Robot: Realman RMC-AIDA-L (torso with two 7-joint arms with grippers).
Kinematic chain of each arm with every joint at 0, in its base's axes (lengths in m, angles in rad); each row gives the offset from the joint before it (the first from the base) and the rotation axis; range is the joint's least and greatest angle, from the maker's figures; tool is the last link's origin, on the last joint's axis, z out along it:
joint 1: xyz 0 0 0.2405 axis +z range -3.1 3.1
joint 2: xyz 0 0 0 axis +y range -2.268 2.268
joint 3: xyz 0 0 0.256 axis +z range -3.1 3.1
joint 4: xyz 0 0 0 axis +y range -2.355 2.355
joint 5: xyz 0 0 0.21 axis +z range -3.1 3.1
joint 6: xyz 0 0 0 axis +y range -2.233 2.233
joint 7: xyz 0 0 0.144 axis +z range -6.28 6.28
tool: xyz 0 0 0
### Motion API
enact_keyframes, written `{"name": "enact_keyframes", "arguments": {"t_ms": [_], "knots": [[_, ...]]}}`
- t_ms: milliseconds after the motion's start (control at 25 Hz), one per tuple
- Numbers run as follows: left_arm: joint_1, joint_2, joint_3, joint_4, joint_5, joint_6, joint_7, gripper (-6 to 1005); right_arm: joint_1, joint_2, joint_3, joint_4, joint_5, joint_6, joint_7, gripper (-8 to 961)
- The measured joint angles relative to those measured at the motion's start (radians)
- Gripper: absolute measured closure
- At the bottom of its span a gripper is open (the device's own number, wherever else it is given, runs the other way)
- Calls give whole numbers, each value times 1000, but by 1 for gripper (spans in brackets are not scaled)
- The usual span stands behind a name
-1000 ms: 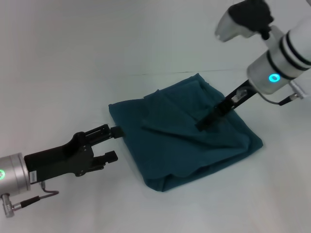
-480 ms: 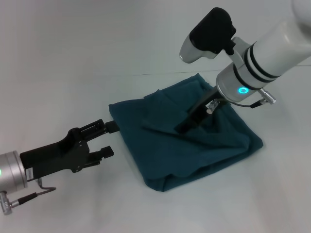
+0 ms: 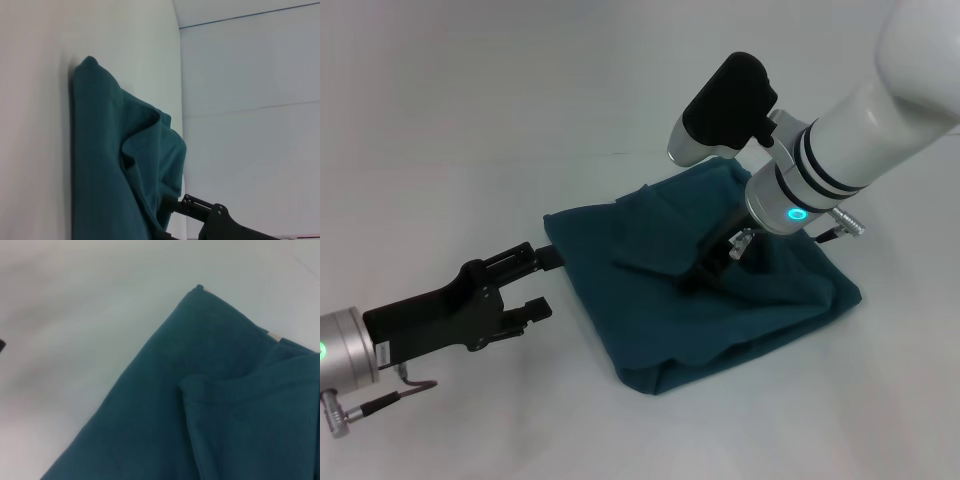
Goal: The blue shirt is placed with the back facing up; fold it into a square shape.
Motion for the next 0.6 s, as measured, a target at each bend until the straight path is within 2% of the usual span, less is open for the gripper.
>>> {"name": "enact_keyframes", "arguments": {"t_ms": [480, 600], "knots": [[-13, -3, 0, -2, -2, -4, 0, 95, 0, -3, -19, 21, -8, 33, 33, 325], [-14, -4, 0, -2, -2, -4, 0, 94, -1, -3, -27, 20, -8, 34, 34, 444]]}}
